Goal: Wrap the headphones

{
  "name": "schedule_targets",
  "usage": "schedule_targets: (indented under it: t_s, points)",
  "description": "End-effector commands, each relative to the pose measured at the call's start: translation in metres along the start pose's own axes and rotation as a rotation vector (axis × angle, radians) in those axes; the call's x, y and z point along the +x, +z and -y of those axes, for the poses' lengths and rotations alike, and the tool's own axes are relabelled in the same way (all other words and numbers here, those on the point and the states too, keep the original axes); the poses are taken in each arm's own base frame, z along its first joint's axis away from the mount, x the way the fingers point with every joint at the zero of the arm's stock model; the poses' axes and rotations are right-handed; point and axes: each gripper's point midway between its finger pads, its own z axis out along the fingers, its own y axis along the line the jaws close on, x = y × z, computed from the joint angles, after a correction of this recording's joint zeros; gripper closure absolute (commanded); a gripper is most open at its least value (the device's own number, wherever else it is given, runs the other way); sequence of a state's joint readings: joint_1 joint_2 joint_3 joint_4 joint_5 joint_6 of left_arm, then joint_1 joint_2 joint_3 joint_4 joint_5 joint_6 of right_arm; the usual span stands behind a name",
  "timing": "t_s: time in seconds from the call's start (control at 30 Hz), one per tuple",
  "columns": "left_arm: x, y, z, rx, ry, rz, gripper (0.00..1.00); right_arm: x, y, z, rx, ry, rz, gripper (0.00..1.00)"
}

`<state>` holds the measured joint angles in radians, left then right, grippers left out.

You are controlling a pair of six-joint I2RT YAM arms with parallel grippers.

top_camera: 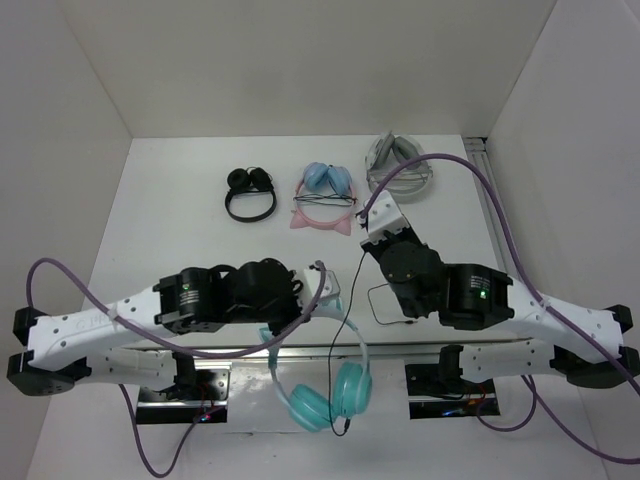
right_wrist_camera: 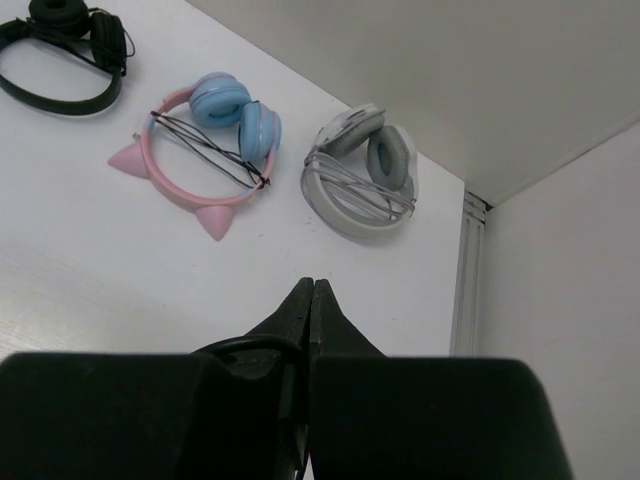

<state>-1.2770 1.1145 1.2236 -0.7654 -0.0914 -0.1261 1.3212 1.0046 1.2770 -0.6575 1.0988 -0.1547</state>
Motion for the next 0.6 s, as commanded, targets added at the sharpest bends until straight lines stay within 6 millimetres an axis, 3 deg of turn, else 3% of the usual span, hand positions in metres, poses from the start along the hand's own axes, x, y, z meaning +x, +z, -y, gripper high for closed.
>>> schedule_targets:
  t_s: [0.0, 0.3, 0.57]
  points:
    - [-0.057, -0.048, 0.007, 0.047, -0.019, 0.249, 1.00, -0.007, 0.000, 0.012, 0.057, 0.080, 0.027, 1.00]
    - [-0.084, -0.105, 0.002, 0.045, -0.061, 0.414, 1.00, 0.007, 0.006, 0.004, 0.073, 0.062, 0.001, 1.00]
    - [-0.082, -0.140, -0.040, -0.180, -0.190, 0.451, 1.00, 0.007, 0.012, 0.011, 0.106, 0.089, -0.011, 1.00]
